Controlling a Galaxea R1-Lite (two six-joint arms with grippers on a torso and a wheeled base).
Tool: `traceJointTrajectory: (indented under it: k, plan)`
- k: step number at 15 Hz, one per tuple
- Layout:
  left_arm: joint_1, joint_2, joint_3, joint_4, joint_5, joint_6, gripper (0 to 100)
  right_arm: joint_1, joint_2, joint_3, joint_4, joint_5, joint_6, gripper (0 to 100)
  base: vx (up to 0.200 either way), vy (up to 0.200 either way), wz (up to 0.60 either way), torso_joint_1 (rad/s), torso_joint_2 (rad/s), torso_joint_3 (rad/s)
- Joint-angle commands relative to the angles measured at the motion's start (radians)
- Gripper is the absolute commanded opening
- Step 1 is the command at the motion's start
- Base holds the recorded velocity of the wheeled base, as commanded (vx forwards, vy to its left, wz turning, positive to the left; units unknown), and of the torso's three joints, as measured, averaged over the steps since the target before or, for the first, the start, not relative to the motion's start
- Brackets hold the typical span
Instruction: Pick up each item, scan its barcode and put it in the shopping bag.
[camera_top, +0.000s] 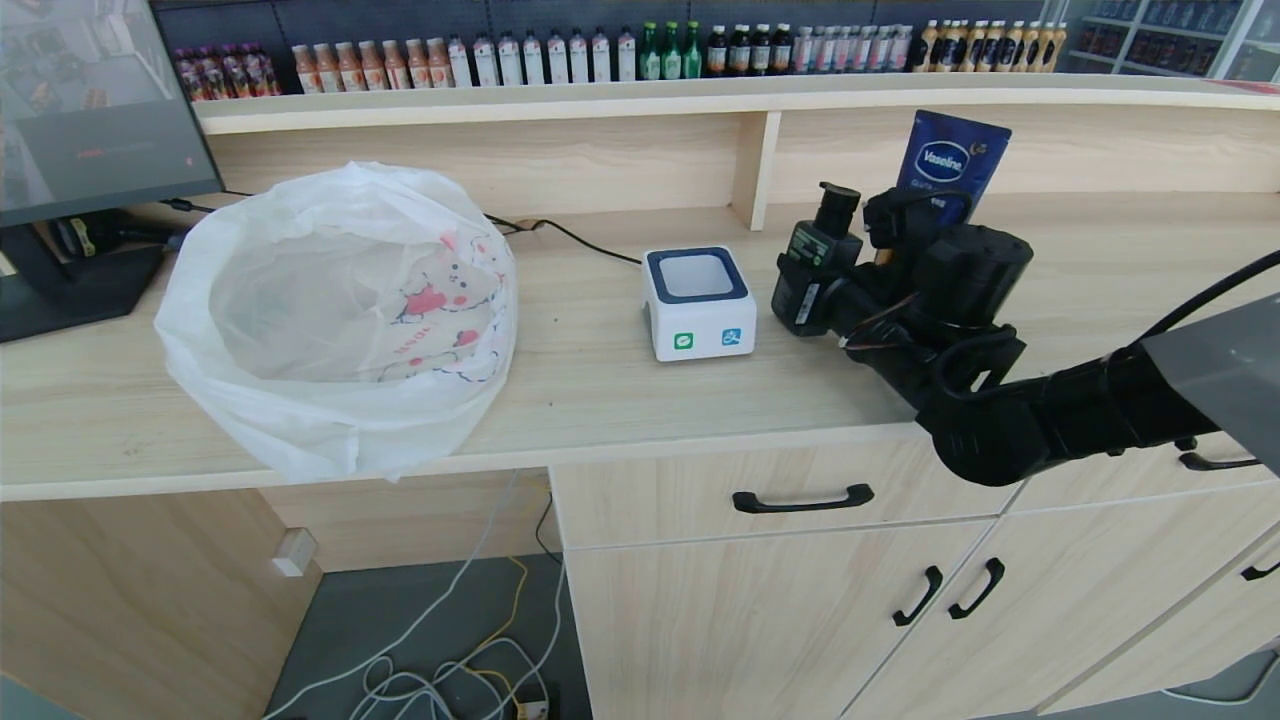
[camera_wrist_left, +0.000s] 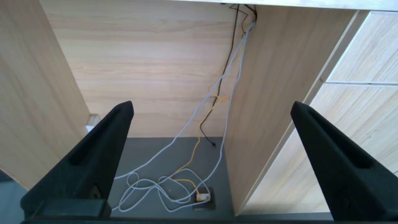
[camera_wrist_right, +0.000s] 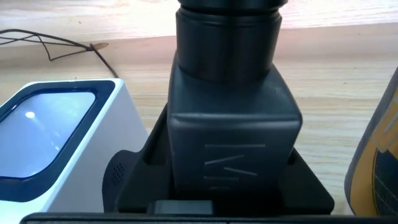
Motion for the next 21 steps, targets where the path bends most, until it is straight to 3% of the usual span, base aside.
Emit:
traceJointTrajectory:
  k: [1,6,10,16,21]
  plan:
    - [0.000,0.000,0.000,0.000,0.000,0.000,100,0.001,-0.023,0.004,-0.002,0.000,0.000,0,0.000,0.000,0.00,0.000,0.00,0.000]
    - [0.000,0.000,0.000,0.000,0.000,0.000,100,0.021,-0.117,0.124,-0.005,-0.004,-0.001,0,0.000,0.000,0.00,0.000,0.00,0.000]
    - [0.000,0.000,0.000,0.000,0.000,0.000,100,0.022,-0.204,0.256,-0.083,-0.017,-0.006,0,0.000,0.000,0.00,0.000,0.00,0.000]
    - [0.000,0.000,0.000,0.000,0.000,0.000,100,0.039,-0.453,0.564,-0.120,-0.021,-0.003,0,0.000,0.000,0.00,0.000,0.00,0.000]
    - [0.000,0.000,0.000,0.000,0.000,0.000,100,0.054,-0.531,0.886,-0.355,-0.023,-0.009,0,0.000,0.000,0.00,0.000,0.00,0.000]
